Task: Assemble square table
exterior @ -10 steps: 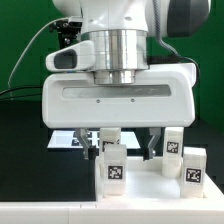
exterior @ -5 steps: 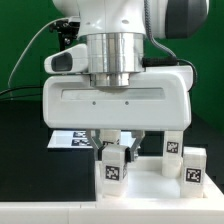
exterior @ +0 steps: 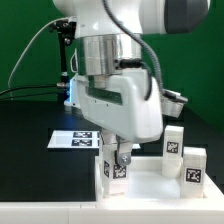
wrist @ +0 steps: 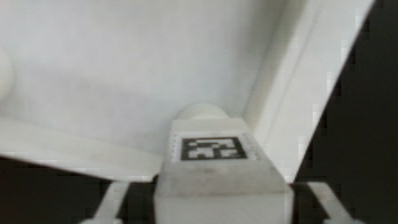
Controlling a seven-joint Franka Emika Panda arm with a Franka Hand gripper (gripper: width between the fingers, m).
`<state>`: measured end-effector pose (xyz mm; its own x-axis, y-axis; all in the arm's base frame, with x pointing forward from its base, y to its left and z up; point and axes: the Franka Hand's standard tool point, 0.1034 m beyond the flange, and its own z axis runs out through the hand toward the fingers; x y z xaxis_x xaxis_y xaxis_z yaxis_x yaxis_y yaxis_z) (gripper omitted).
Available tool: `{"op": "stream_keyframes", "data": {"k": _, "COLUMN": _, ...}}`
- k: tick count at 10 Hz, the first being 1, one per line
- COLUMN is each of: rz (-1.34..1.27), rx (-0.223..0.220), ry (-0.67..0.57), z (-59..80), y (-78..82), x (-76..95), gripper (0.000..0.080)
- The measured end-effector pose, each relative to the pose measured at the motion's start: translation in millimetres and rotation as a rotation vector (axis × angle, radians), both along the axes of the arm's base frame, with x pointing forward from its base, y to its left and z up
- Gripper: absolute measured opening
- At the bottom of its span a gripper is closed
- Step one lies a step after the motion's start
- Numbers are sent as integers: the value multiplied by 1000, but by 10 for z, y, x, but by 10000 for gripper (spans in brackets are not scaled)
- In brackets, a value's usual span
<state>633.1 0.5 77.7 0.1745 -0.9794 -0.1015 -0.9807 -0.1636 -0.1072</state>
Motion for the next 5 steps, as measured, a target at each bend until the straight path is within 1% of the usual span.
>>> {"op": "stream_keyframes", "data": {"k": 1, "rz": -119, "rx": 12, "ry": 15, "z": 1, "y": 17, "x": 6, "gripper": 288}}
{"op": "stream_keyframes", "data": {"k": 2, "rz": -157, "rx": 16, "ry": 20, "z": -1, "y": 28, "x": 5, "gripper": 288}}
{"op": "stream_keyframes", "data": {"k": 3, "rz": -155, "rx": 14, "ry": 20, "z": -5, "y": 23, "x": 3, "gripper": 296}}
{"op": "stream_keyframes", "data": {"k": 4, "rz": -57, "rx": 1, "ry": 7, "z": -11, "y": 18, "x": 0, "gripper": 296}}
{"op": "stream_keyframes", "data": {"k": 5, "rz": 106, "rx": -17, "ry": -19, "z": -27, "y": 10, "x": 2, "gripper": 474}}
